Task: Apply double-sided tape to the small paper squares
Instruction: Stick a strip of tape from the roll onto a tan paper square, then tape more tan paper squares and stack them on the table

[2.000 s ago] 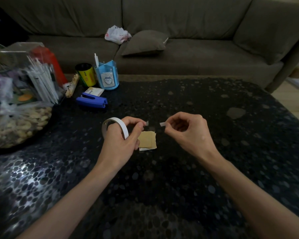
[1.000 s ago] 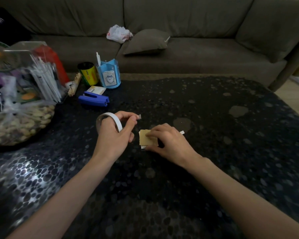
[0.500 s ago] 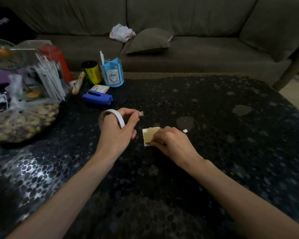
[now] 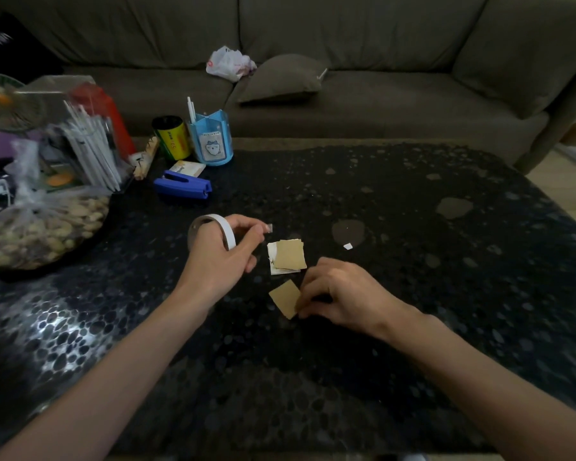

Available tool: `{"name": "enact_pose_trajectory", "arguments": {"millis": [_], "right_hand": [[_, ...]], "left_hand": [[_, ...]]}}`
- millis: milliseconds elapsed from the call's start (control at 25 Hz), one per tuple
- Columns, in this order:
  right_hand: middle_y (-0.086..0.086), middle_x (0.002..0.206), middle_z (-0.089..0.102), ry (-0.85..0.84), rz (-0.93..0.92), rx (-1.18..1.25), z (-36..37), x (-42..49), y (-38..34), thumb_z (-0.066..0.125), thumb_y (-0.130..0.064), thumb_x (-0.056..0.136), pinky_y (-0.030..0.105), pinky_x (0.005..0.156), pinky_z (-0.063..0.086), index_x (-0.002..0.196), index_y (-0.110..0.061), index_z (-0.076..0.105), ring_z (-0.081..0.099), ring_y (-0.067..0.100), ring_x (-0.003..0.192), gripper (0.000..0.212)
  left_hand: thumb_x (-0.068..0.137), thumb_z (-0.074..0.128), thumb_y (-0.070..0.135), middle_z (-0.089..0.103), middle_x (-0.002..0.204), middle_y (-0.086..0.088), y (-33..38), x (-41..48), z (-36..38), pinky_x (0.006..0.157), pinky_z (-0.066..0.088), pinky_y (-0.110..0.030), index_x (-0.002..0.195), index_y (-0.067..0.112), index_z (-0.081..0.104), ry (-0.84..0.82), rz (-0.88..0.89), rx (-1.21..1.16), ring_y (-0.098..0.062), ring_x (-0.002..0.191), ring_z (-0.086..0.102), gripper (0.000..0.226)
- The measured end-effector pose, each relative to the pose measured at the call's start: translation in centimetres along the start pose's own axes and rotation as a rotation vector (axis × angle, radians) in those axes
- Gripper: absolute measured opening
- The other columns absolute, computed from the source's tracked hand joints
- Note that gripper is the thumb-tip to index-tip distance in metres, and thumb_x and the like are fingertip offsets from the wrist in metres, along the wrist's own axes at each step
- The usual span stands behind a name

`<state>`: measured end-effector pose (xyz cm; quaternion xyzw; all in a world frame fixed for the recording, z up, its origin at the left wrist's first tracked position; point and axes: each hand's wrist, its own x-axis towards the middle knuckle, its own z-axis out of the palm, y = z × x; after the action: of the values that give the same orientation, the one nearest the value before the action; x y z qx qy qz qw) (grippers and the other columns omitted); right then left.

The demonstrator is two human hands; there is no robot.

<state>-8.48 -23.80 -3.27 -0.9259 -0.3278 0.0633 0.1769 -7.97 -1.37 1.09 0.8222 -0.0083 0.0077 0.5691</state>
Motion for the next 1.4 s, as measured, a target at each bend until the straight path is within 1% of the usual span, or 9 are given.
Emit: {"name": "enact_pose_trajectory", "arguments": {"millis": [120,200,280,360,440,600,880,1080,1400], "right_hand": [[-0.018,0.117,0.062,-0.104,0.103,0.068,-0.1,-0.3,-0.1,0.071,-0.047,0.095,0.024,0.096,0.047,0.11,-0.034,0.077,0.047,-0.004,0.107,0.02],[-0.018,0.115,0.066,-0.028,0.183,0.181,-0.5,-0.2,-0.4,0.071,-0.037,0.098,0.024,0.098,0.051,0.113,-0.032,0.077,0.056,-0.005,0.104,0.017],[-0.018,0.113,0.07,0.138,0.307,0.348,-1.1,0.1,-0.5,0.071,-0.024,0.099,0.024,0.099,0.054,0.115,-0.03,0.076,0.063,-0.005,0.103,0.018],[-0.015,0.113,0.073,0.245,0.4,0.604,-1.7,0.4,-0.6,0.071,-0.018,0.098,0.022,0.093,0.055,0.116,-0.028,0.076,0.068,-0.003,0.103,0.021],[-0.01,0.111,0.077,0.248,0.463,0.869,-1.9,0.7,-1.4,0.072,-0.018,0.099,0.022,0.084,0.055,0.117,-0.027,0.078,0.072,0.001,0.1,0.021],[-0.008,0.113,0.079,0.196,0.493,1.131,-1.6,1.0,-2.0,0.071,-0.02,0.098,0.033,0.09,0.053,0.108,-0.026,0.083,0.074,0.012,0.106,0.017],[-0.002,0.111,0.079,0.233,0.519,1.212,-1.4,1.1,-1.5,0.076,-0.019,0.094,0.034,0.088,0.05,0.096,-0.021,0.084,0.073,0.022,0.11,0.009],[-0.002,0.11,0.079,0.223,0.525,1.209,-1.4,1.1,-1.4,0.08,-0.026,0.091,0.035,0.091,0.051,0.098,-0.02,0.084,0.072,0.02,0.108,0.01],[-0.001,0.094,0.079,0.23,0.578,1.062,-1.9,1.0,-1.5,0.075,-0.029,0.096,0.027,0.081,0.052,0.097,-0.023,0.083,0.069,0.007,0.086,0.01]], "left_hand": [[0.101,0.064,0.024,0.075,0.093,0.0,-0.1,-0.4,0.2,0.046,0.04,-0.014,0.107,0.025,0.075,-0.122,-0.131,-0.001,-0.007,0.06,0.057,0.013],[0.1,0.066,0.026,0.074,0.09,-0.008,-0.1,-0.5,0.2,0.046,0.037,-0.017,0.103,0.026,0.077,-0.175,-0.212,-0.027,-0.008,0.061,0.055,0.012],[0.099,0.067,0.026,0.071,0.083,-0.007,0.0,-0.4,0.1,0.045,0.034,-0.018,0.101,0.025,0.079,-0.208,-0.253,-0.077,-0.007,0.059,0.053,0.012],[0.099,0.067,0.027,0.067,0.078,-0.005,0.1,-0.5,0.0,0.045,0.031,-0.018,0.101,0.022,0.079,-0.241,-0.248,-0.096,-0.006,0.057,0.051,0.013],[0.1,0.066,0.027,0.063,0.074,-0.004,0.2,-0.6,0.2,0.049,0.031,-0.02,0.103,0.021,0.079,-0.279,-0.231,-0.108,-0.007,0.056,0.049,0.015],[0.1,0.066,0.028,0.059,0.068,-0.002,0.2,-0.6,0.3,0.057,0.03,-0.027,0.102,0.024,0.08,-0.309,-0.232,-0.123,-0.008,0.056,0.047,0.015],[0.099,0.067,0.028,0.063,0.077,-0.005,-0.2,-0.3,0.2,0.051,0.029,-0.023,0.102,0.023,0.08,-0.306,-0.225,-0.13,-0.008,0.057,0.047,0.015],[0.1,0.064,0.027,0.06,0.068,-0.003,-0.2,-0.4,0.4,0.045,0.03,-0.017,0.108,0.021,0.077,-0.316,-0.219,-0.104,-0.006,0.055,0.047,0.016],[0.101,0.064,0.021,0.069,0.082,-0.003,-0.7,-0.6,1.0,0.048,0.032,-0.017,0.109,0.024,0.079,-0.283,-0.273,-0.13,-0.007,0.061,0.051,0.017]]}}
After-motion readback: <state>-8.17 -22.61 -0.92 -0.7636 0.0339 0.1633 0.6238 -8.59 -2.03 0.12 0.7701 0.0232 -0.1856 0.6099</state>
